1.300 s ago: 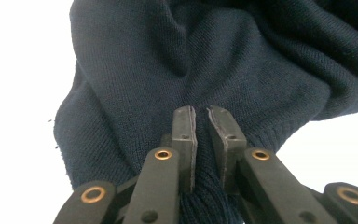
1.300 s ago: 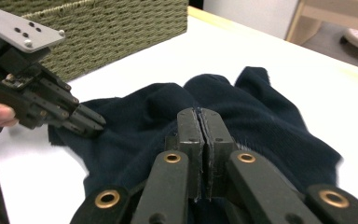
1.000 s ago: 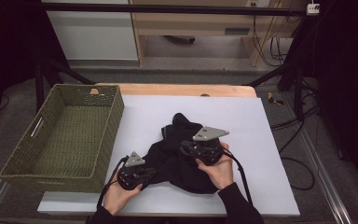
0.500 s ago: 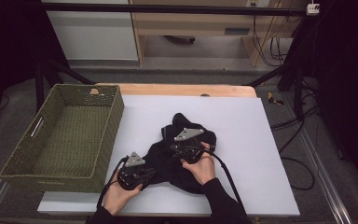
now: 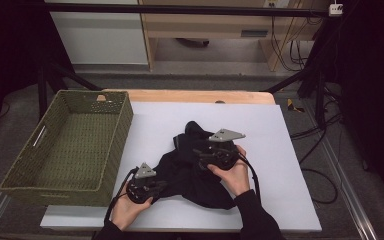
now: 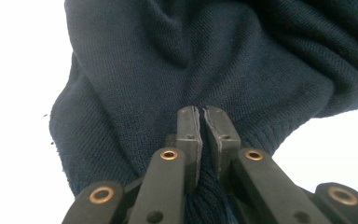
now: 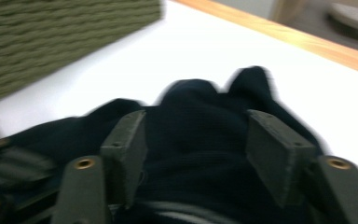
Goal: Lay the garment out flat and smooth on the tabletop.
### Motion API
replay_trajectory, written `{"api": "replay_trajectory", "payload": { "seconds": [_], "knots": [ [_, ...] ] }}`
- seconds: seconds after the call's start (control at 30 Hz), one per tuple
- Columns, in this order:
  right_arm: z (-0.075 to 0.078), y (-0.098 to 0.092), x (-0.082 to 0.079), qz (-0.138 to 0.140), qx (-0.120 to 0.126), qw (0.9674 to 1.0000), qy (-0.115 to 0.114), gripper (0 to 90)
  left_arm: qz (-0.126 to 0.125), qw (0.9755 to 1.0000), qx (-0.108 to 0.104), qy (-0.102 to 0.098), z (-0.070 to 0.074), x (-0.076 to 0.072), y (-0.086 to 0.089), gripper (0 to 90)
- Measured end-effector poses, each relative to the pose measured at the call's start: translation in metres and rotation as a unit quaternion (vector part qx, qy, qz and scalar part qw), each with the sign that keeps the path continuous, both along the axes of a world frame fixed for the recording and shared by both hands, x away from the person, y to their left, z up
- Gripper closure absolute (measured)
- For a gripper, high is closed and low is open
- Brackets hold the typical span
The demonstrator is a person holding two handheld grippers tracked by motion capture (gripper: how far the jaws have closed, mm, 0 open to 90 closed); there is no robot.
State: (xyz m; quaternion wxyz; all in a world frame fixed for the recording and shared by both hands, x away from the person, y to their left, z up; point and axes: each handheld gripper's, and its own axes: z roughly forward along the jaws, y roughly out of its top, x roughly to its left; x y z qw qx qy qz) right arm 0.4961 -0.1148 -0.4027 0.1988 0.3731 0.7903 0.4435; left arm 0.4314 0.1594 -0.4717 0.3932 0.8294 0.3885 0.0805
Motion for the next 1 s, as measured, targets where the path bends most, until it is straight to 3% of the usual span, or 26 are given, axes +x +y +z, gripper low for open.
{"api": "replay_trajectory", "payload": {
  "seconds": [0.1, 0.2, 0.27, 0.33, 0.37, 0.53, 0.67, 0.8, 0.9, 1.0],
  "knots": [
    [-0.006, -0.006, 0.013, -0.031, -0.021, 0.9993, 0.001, 31.1, -0.003, 1.0, 0.001, -0.001, 0.004, -0.002, 0.002, 84.9],
    [-0.017, -0.009, 0.024, -0.037, -0.031, 0.9981, 0.039, 35.3, -0.006, 1.0, -0.001, 0.003, 0.007, -0.007, 0.005, 85.0],
    [-0.023, -0.009, 0.023, -0.012, -0.04, 0.9968, 0.068, 60.7, -0.007, 0.9999, -0.001, 0.007, 0.008, -0.01, 0.008, 85.0],
    [-0.023, -0.01, 0.015, 0.008, -0.062, 0.9957, 0.069, 83.4, -0.008, 0.9999, -0.001, 0.01, 0.01, -0.014, 0.01, 85.0],
    [-0.023, -0.011, 0.009, 0.016, -0.063, 0.9959, 0.062, 85.3, -0.006, 0.9999, -0.004, 0.008, 0.011, -0.015, 0.011, 84.9],
    [-0.014, -0.024, -0.028, 0.07, -0.051, 0.9955, 0.04, 87.3, 0.007, 0.9996, -0.024, -0.012, 0.018, -0.014, 0.012, 79.0],
    [-0.016, -0.032, -0.056, 0.106, -0.051, 0.9919, 0.049, 87.5, 0.038, 0.996, -0.06, -0.055, 0.032, -0.004, 0.011, 51.6],
    [-0.028, -0.038, -0.073, 0.125, -0.042, 0.9889, 0.069, 87.4, 0.058, 0.9931, -0.067, -0.077, 0.039, 0.019, 0.006, 32.4],
    [-0.035, -0.04, -0.077, 0.127, -0.049, 0.9877, 0.077, 87.3, 0.067, 0.9932, -0.058, -0.075, 0.034, 0.044, -0.003, 31.3],
    [-0.035, -0.042, -0.075, 0.122, -0.035, 0.989, 0.077, 85.1, 0.069, 0.9953, -0.018, -0.065, 0.023, 0.064, -0.01, 31.8]
  ]
}}
